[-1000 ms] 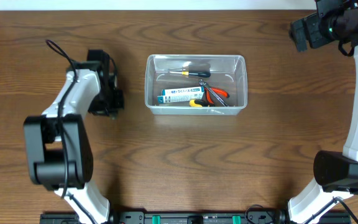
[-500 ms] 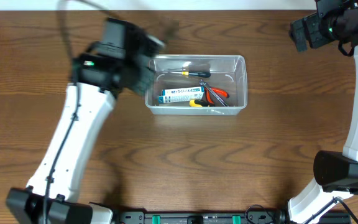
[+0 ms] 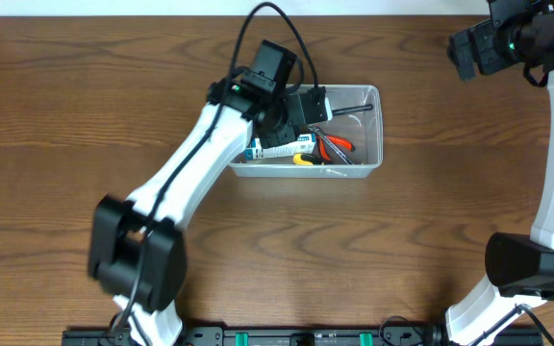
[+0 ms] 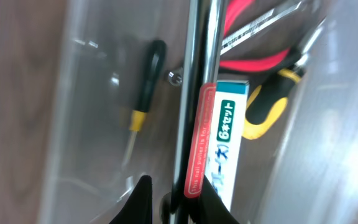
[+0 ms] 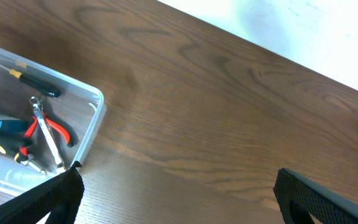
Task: Pack container
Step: 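Carry the marker into the container and open the left gripper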
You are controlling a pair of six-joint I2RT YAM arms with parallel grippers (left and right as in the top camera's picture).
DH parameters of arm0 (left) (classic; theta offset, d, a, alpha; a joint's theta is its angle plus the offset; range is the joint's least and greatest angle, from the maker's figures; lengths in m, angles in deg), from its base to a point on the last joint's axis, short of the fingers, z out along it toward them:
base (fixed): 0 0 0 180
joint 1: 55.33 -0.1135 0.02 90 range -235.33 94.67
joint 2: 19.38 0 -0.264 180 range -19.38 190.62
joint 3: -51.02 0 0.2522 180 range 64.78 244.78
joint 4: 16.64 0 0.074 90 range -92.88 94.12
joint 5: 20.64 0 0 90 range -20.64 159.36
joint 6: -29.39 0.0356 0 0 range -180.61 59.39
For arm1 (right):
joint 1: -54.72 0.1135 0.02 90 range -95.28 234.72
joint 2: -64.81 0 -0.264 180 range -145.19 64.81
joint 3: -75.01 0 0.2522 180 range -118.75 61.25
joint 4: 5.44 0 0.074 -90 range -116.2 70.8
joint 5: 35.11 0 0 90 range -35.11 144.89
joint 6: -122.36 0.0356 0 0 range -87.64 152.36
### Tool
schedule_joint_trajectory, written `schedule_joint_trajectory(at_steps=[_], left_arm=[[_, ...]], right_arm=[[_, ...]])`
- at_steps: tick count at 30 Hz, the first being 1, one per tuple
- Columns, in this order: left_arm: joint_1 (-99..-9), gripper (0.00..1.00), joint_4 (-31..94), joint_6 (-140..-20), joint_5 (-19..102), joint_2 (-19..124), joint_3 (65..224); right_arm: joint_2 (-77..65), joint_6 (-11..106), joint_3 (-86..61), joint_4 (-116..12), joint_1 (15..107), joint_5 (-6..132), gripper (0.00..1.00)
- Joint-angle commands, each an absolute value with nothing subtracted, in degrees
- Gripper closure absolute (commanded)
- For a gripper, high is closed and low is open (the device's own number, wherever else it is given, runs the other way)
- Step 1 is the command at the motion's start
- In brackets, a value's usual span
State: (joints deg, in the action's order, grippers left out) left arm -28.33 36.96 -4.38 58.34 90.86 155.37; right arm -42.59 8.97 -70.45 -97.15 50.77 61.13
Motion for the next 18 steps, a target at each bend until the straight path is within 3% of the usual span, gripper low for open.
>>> schedule_joint_trajectory(at_steps=[1, 6, 9, 13, 18], left_arm=[[-29.55, 0.94, 36.63, -2.42, 57.99, 93.54, 155.28], [-30.56, 0.93, 36.72, -3.95, 57.99, 96.43, 155.28], [-30.89, 0.69, 36.78, -5.15, 57.96, 97.13, 155.26], [-30.89, 0.46, 36.76, -5.21, 57.99, 97.11, 155.26], [-30.89, 0.39, 36.63, -5.21, 57.99, 97.11, 155.26]], right_arm=[[-42.8, 9.64, -70.32, -97.31, 50.62, 61.57, 0.01], [-42.83, 9.62, -70.32, -97.26, 50.62, 61.57, 0.01], [-42.83, 9.62, -70.32, -97.26, 50.62, 61.57, 0.01], [-42.83, 9.62, -70.32, -97.22, 50.62, 61.55, 0.01], [-42.83, 9.6, -70.32, -97.2, 50.62, 61.55, 0.01]])
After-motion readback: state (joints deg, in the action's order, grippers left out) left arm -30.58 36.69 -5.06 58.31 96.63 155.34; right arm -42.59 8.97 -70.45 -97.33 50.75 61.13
